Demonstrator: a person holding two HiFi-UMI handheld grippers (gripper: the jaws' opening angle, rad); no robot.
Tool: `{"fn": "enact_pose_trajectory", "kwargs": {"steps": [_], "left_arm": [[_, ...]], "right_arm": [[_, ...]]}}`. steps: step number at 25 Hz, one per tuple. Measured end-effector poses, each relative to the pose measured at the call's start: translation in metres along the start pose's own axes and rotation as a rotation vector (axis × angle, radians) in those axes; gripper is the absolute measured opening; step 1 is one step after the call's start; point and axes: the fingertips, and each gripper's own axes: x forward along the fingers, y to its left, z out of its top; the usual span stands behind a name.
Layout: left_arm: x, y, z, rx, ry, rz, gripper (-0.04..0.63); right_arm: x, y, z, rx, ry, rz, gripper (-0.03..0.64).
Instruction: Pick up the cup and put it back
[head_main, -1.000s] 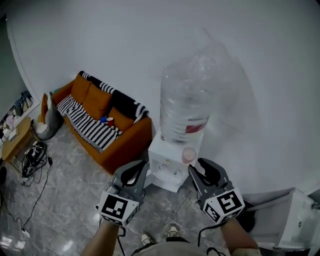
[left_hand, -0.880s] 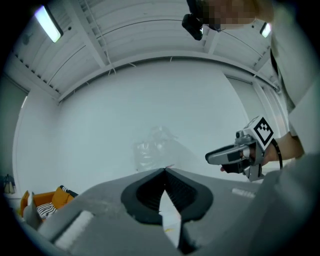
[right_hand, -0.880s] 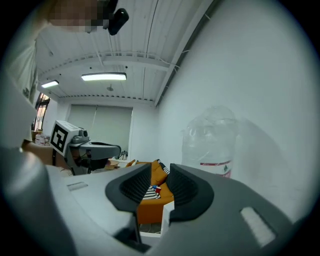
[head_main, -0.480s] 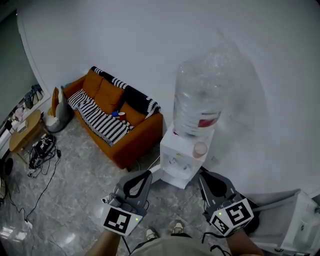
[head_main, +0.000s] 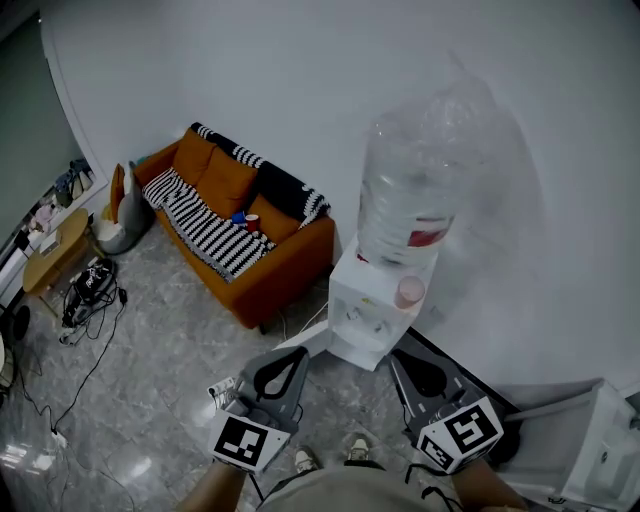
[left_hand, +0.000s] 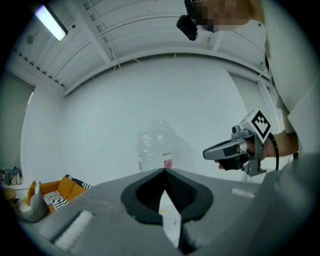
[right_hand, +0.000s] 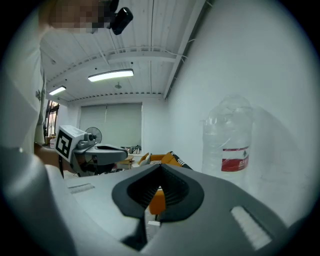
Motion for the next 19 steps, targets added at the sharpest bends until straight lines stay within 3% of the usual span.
{"fn": "enact_pose_trajectory", "kwargs": {"steps": [19], "left_arm": [[-0.011, -0.007, 0.005, 0.008, -0.018, -0.008, 0.002]], "right_arm": [[-0.01, 0.01, -0.004, -0.013, 0.019, 0.005, 0.003]]}}
